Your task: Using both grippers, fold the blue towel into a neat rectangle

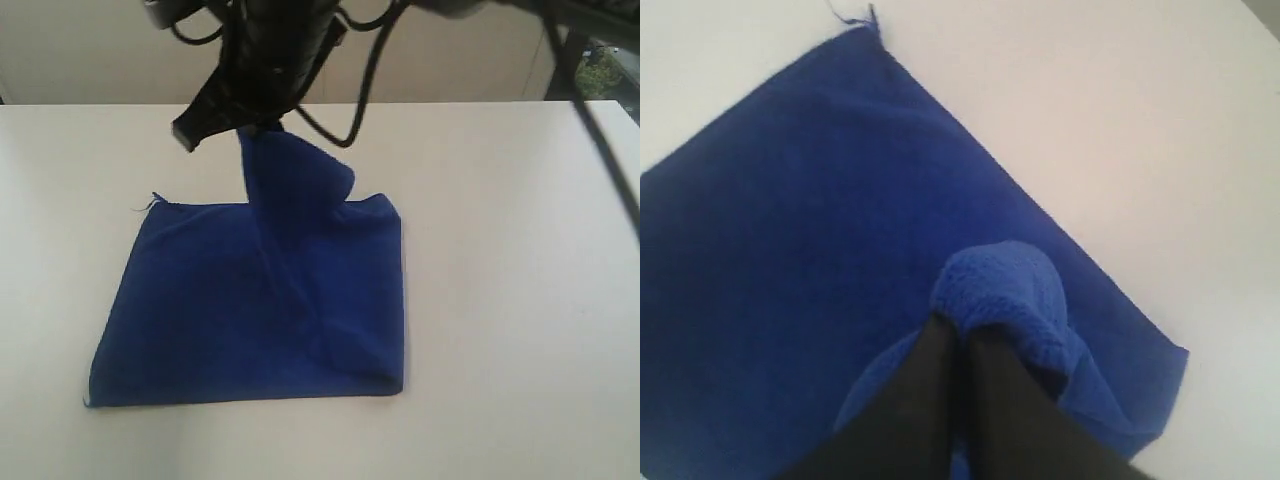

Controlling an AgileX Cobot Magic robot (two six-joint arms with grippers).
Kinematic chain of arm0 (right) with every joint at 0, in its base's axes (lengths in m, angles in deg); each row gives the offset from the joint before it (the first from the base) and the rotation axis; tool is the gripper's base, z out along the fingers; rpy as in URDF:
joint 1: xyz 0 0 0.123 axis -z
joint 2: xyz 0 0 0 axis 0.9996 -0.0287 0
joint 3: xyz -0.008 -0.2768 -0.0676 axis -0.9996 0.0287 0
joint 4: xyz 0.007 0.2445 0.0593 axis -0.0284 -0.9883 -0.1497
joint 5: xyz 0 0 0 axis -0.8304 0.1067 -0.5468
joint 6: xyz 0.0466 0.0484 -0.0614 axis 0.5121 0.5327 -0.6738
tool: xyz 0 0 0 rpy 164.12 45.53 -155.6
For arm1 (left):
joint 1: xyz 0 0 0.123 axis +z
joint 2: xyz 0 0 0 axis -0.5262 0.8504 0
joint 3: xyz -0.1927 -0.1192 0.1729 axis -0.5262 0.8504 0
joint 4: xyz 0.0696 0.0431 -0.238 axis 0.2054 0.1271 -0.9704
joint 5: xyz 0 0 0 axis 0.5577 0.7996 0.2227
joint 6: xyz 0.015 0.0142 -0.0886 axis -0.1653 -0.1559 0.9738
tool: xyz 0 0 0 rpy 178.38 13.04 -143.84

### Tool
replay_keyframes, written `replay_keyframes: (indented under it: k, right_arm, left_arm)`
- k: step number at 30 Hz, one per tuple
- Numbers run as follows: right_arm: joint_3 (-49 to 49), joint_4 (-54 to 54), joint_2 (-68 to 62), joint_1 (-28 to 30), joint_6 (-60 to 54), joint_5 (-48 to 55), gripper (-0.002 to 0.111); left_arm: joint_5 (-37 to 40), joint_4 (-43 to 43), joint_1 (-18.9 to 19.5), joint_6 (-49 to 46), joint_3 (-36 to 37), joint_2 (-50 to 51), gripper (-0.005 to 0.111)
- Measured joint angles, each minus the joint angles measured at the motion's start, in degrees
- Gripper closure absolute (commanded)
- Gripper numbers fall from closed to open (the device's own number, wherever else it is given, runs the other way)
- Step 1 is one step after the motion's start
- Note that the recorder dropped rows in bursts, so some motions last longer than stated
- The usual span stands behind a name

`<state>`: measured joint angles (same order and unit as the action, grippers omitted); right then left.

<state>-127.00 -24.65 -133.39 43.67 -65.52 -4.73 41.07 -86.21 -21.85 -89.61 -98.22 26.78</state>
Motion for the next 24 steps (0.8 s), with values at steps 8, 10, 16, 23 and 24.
replay_keyframes:
  k: [8,10,16,23,24]
  right_arm:
    - [-5.8,-11.8,-18.6,-9.3,-2.3,-8.6,0.108]
    - [-5.8,-12.8,-22.0,-9.6,-2.5,-11.1,0.108]
    - [-6.0,-13.4,-23.8,-9.6,-2.5,-15.2,0.074]
    - [-6.0,-13.5,-22.8,-9.6,-2.4,-13.2,0.061]
    - [-6.0,-13.5,-21.9,-9.6,-2.4,-12.6,0.061]
  left_arm:
    - [0.0,0.0,0.0,0.0,0.0,0.0,0.107]
    - [0.0,0.0,0.0,0.0,0.0,0.0,0.107]
    - [0.0,0.0,0.0,0.0,0.0,0.0,0.107]
    - [0.0,0.0,0.0,0.0,0.0,0.0,0.107]
    - [0.0,0.0,0.0,0.0,0.0,0.0,0.107]
